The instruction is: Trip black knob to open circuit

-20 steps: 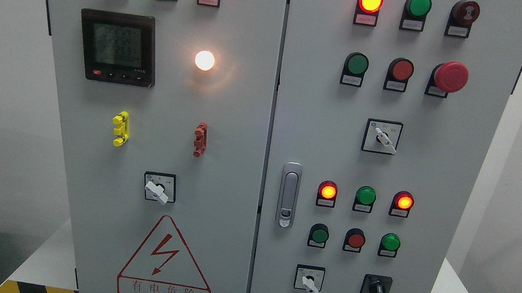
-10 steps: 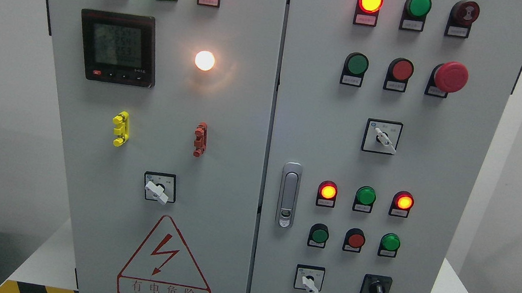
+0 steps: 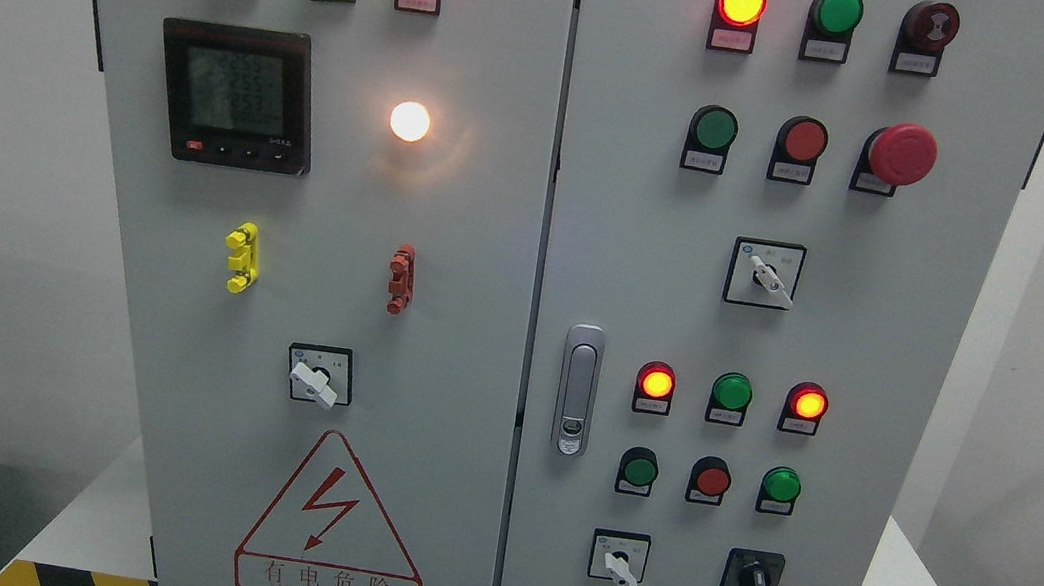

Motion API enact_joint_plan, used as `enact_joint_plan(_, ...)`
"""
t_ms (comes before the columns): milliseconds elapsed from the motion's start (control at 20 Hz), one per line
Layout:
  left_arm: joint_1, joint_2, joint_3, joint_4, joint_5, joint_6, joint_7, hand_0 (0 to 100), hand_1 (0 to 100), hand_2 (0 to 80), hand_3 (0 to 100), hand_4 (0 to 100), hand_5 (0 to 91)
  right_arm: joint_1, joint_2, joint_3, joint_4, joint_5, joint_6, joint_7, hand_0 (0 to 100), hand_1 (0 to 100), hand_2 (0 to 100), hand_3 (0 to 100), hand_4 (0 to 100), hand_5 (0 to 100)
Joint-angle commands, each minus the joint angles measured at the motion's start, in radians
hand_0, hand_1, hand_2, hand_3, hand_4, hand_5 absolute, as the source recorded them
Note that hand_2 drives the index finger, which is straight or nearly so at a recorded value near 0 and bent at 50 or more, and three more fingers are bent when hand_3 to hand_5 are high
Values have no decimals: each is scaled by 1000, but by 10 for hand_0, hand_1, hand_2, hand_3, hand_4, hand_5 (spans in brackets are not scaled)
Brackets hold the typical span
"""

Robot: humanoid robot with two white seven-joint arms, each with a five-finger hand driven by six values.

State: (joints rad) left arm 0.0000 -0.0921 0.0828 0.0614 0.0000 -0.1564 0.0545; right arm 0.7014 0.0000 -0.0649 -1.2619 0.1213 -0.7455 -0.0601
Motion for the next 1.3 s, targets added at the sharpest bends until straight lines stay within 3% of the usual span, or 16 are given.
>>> enact_joint_plan(0, -8, 0, 0, 0, -32, 0, -1, 120, 389, 0, 0, 0, 0, 36, 8, -32, -376, 0, -28, -14, 182, 682, 248, 635, 756, 833)
enact_joint_plan(501, -8, 0, 0, 0, -34, 0, -1, 120, 389, 0, 0, 0, 0, -5, 5, -55, -606, 0, 3, -12, 209, 649, 290, 694, 819, 896)
enact_joint_plan(801, -8, -1, 0, 0, -32, 0, -1, 120, 389, 0, 0, 0, 0, -138, 5, -52, -726, 0, 179, -12, 206, 654, 290, 695, 822, 903)
enact_joint_plan(1252, -8, 0, 0, 0, -34, 0, -1, 120, 389, 0, 0, 0, 0, -287, 5, -30, -745, 46, 351, -30, 207, 669, 291, 689, 821, 904)
